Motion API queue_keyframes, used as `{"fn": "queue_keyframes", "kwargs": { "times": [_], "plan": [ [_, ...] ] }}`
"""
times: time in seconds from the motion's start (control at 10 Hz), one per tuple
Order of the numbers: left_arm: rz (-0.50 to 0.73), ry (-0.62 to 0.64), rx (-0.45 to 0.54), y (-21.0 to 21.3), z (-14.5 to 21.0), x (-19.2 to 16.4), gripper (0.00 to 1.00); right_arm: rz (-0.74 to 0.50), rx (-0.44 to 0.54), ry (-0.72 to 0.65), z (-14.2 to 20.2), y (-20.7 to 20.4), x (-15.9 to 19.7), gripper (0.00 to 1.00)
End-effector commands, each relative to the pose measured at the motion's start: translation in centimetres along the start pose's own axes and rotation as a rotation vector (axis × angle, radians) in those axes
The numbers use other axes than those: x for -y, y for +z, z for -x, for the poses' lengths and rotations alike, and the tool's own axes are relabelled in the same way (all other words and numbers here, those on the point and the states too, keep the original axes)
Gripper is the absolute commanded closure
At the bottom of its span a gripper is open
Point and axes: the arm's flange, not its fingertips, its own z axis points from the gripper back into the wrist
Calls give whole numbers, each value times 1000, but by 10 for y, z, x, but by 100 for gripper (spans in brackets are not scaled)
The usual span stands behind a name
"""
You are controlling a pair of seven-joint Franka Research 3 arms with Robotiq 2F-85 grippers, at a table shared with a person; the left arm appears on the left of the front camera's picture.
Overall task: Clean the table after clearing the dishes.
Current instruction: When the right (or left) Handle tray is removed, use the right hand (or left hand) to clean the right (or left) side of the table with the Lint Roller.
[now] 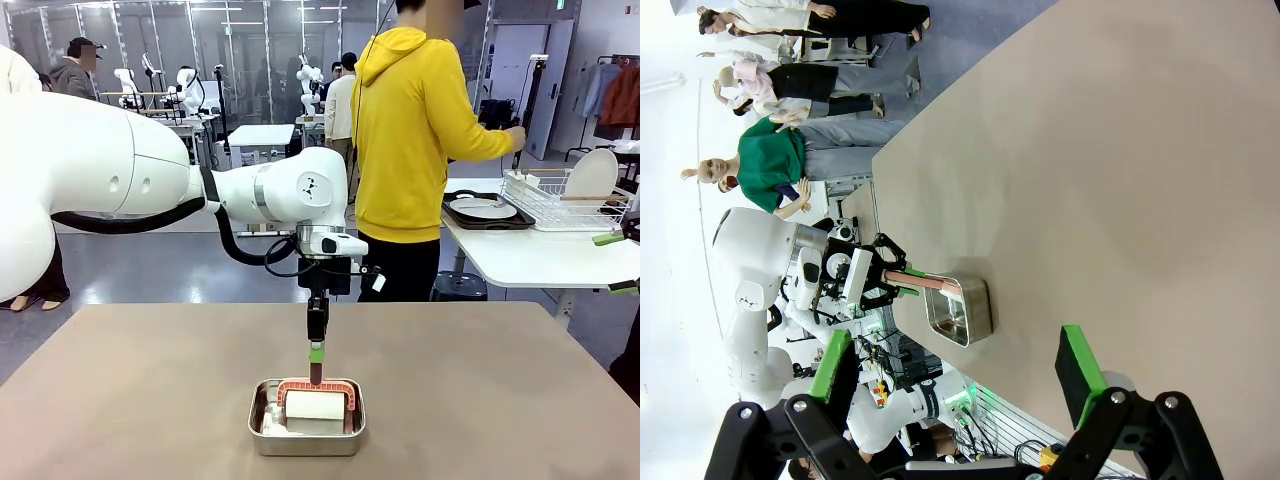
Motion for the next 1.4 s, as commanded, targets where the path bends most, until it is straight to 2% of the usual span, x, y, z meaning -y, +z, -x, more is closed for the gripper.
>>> {"fn": "queue_keyframes", "kwargs": {
  "times": [0.0,0.2,0.3,0.5,0.8,1.1,1.2,1.3],
  "plan": [
    [12,28,-27,2,0,4,100,-3,-7,4,1,0,-3,0],
    [31,75,-20,4,0,6,100,-3,-7,4,1,0,-3,0],
    [22,58,-7,9,0,9,100,-3,-7,4,1,0,-3,0],
    [9,121,55,35,3,28,100,-3,-7,4,1,0,-3,0],
    [-50,221,62,84,17,67,100,-3,-7,4,1,0,-3,0],
    [-90,429,234,106,73,83,100,-3,-7,4,1,0,-3,0],
    [-89,526,306,102,104,90,100,-3,-7,4,1,0,-3,0],
    [-117,676,416,99,147,102,100,-3,-7,4,1,0,-3,0]
  ]
}}
